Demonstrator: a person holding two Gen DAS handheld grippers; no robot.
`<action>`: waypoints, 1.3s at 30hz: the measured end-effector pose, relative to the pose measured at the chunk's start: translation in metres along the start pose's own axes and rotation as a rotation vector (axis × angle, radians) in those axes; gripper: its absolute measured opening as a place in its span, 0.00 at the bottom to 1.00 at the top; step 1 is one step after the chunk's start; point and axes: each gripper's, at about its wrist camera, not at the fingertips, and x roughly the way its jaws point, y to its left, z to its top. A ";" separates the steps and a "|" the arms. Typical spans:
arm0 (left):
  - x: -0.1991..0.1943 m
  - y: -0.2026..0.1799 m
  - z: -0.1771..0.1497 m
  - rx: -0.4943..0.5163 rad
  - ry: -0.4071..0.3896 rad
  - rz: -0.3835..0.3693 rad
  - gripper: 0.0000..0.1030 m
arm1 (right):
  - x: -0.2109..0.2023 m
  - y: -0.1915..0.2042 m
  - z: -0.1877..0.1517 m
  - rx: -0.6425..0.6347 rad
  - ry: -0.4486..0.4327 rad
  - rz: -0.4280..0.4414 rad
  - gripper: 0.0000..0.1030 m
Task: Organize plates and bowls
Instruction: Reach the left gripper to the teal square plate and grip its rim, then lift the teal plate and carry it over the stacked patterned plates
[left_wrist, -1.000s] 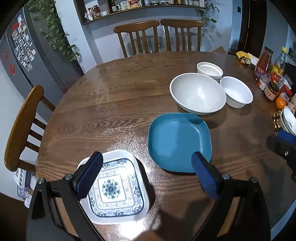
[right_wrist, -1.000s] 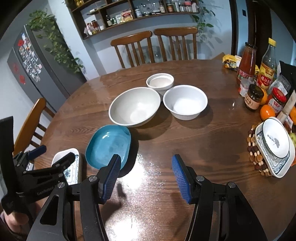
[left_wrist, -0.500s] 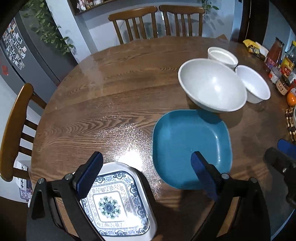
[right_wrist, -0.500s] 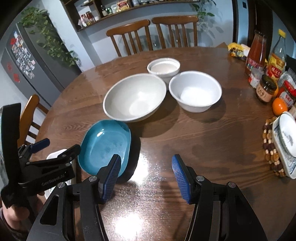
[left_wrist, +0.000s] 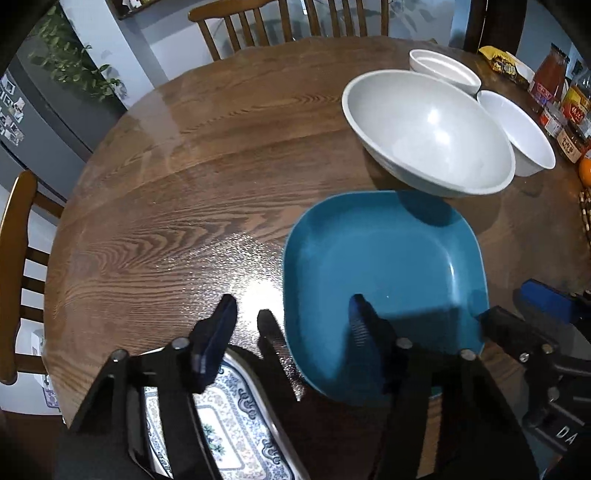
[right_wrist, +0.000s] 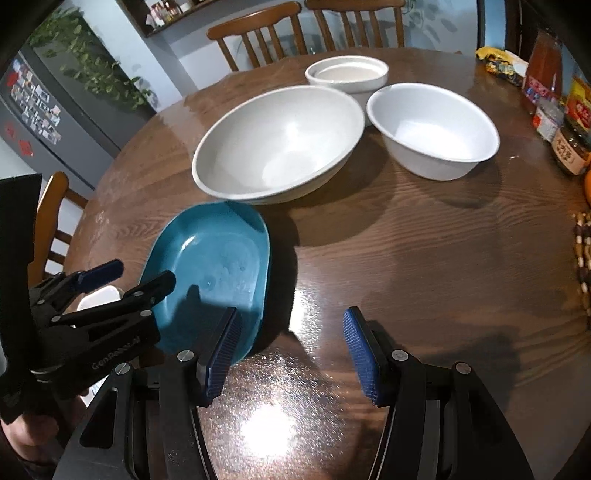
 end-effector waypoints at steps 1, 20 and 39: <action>0.001 0.000 0.001 -0.001 0.002 0.001 0.50 | 0.002 0.001 0.000 -0.005 0.006 0.002 0.57; 0.004 -0.010 -0.004 0.010 0.009 -0.031 0.10 | 0.014 0.006 -0.001 -0.059 0.062 0.038 0.16; -0.065 -0.015 -0.019 -0.001 -0.130 -0.026 0.10 | -0.049 0.021 -0.019 -0.115 -0.059 0.022 0.13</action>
